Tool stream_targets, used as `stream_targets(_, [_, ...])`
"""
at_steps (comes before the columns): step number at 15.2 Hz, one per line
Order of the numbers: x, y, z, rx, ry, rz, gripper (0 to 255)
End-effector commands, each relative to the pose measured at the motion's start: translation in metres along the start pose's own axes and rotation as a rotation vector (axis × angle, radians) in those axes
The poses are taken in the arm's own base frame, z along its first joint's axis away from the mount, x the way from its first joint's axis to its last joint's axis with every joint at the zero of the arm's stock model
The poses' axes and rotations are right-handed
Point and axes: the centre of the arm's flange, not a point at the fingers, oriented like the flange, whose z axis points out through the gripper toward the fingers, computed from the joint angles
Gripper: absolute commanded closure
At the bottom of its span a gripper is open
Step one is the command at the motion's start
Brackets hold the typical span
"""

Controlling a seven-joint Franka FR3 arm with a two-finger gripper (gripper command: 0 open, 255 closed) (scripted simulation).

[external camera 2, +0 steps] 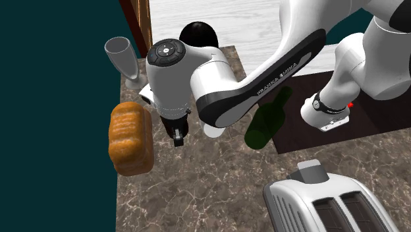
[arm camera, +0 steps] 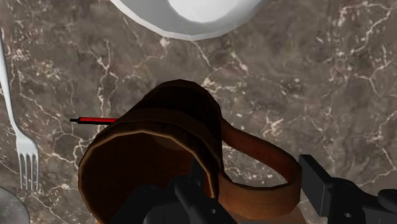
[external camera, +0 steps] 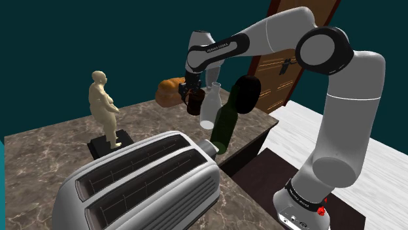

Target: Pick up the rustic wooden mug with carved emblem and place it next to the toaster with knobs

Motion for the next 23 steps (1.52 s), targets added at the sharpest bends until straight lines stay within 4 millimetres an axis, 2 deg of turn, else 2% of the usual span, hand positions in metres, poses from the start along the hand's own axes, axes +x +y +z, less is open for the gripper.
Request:
stream_targets(1, [0.0,0.0,0.0,0.0,0.0,0.0,255])
stream_targets(6, [0.0,0.0,0.0,0.0,0.0,0.0,255])
stream_targets(23, [0.008,0.0,-0.089,0.0,0.0,0.0,255])
